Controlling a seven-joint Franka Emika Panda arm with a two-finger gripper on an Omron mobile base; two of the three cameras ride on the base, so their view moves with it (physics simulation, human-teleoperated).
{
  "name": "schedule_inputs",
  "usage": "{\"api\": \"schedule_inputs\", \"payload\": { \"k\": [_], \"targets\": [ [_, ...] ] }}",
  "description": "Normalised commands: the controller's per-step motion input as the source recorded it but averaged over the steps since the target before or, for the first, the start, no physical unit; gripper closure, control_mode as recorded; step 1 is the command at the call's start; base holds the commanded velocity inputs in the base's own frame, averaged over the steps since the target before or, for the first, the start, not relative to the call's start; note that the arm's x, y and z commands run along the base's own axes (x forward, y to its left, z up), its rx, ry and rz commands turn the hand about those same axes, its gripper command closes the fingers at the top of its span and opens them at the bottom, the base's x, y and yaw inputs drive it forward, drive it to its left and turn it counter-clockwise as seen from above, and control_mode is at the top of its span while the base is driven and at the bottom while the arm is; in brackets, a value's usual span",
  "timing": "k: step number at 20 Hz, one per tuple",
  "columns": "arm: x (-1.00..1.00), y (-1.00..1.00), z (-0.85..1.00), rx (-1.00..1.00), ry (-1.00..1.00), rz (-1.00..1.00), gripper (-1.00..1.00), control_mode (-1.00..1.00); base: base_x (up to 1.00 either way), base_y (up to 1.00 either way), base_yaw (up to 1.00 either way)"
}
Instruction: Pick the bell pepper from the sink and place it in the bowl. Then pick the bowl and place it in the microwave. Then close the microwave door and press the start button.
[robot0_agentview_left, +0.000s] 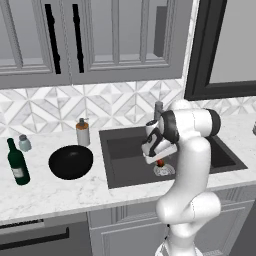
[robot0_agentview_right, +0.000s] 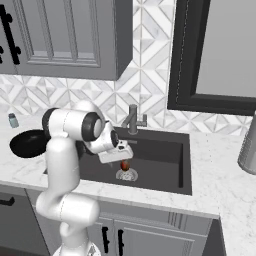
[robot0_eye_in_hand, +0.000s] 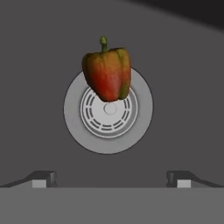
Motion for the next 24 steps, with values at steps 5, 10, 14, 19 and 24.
{"api": "schedule_inputs", "payload": {
  "k": [5,10,14,19,24],
  "targets": [
    [0.23,-0.01,-0.37,0.00,0.00,0.00,-1.00,-1.00,0.00,0.00,0.00],
    [0.29,-0.02,-0.33,0.00,-0.01,0.00,-1.00,-1.00,0.00,0.00,0.00],
    [0.41,-0.15,-0.31,0.00,-0.03,0.00,-1.00,-1.00,0.00,0.00,0.00],
    [0.34,-0.17,-0.31,0.00,-0.02,0.01,-1.00,-1.00,0.00,0.00,0.00],
    [0.34,-0.03,-0.28,0.00,-0.01,0.00,-1.00,-1.00,0.00,0.00,0.00]
  ]
}}
